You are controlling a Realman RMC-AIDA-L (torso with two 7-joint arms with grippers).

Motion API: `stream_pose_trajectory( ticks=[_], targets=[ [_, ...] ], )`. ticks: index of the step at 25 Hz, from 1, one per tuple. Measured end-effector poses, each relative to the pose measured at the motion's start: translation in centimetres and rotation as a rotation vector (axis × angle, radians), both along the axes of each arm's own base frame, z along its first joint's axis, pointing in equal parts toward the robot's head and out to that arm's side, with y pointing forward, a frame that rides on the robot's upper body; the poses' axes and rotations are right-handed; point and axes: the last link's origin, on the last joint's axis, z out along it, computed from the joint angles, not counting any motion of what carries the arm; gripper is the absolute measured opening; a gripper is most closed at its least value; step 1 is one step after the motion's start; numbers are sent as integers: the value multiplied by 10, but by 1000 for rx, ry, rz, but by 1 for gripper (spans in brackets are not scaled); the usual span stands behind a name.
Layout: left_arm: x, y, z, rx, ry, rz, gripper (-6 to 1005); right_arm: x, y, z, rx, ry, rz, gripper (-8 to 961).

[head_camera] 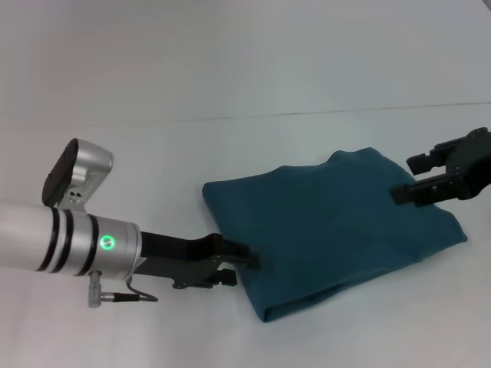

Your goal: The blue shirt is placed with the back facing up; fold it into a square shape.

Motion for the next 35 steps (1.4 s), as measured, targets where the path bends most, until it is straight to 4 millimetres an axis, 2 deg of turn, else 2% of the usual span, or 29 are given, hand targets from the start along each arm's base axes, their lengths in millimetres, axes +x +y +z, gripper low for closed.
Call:
stream_pose_trajectory(
  ticks=[1,8,13,32,35],
  targets=[
    [0,1,-3,4,6,4,478,-1,0,0,-2,0,1,719],
    [-3,0,-15,-1,43,11,663,-2,0,-1,-5,-4,3,718],
    [-1,0,-21,-10,67,5,858,-2,0,-1,-4,-6,7,719],
    [22,1,-36,-24,3,-63,870,4,-1,-2,9,-8,14,717],
    [22,0,-38,-27,6,-65,792,7,-2,-2,18,-11,13,718]
  ],
)
